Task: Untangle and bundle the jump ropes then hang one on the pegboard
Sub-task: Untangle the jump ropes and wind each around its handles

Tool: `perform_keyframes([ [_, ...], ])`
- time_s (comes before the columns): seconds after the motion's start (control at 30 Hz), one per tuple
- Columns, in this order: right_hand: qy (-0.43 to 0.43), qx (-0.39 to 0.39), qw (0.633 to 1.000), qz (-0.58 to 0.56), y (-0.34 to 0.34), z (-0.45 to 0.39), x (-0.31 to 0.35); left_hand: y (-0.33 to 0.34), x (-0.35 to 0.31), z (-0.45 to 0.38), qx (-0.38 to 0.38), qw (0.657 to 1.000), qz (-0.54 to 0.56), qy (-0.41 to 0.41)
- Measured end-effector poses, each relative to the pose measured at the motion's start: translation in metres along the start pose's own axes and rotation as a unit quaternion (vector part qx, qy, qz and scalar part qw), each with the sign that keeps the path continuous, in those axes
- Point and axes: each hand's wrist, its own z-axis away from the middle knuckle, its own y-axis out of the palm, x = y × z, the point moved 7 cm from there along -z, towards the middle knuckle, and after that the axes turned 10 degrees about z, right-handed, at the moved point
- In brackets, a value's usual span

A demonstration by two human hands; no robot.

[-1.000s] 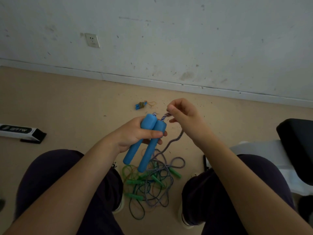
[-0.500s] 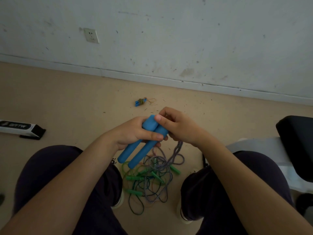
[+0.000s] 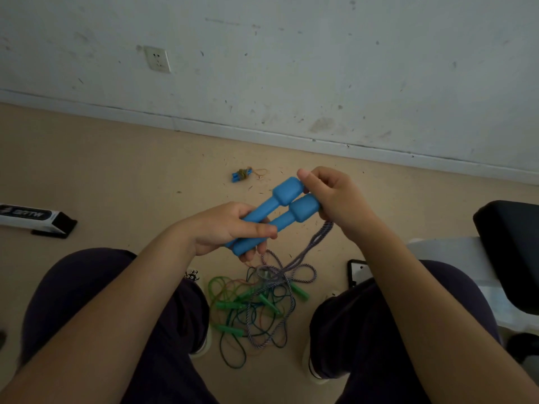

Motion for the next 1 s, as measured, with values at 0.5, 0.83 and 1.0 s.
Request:
perform_keyframes([
  [0.5,0.037,-0.037,0.998,-0.025,0.011,-0.003,-0.018,-0.045,-0.017,0.009,-0.315,0.914,0.165,0.194],
  [0.83,0.003,0.075,0.991,0.107,0.025,0.004,-0.006,-0.061,-0.006,0.004,-0.331,0.939,0.034,0.087],
  [1.0,-0.032,0.117,0.988,0.091,0.034,0.010,0.006,-0.028,0.009,-0.006,-0.121,0.979,-0.163,-0.025],
])
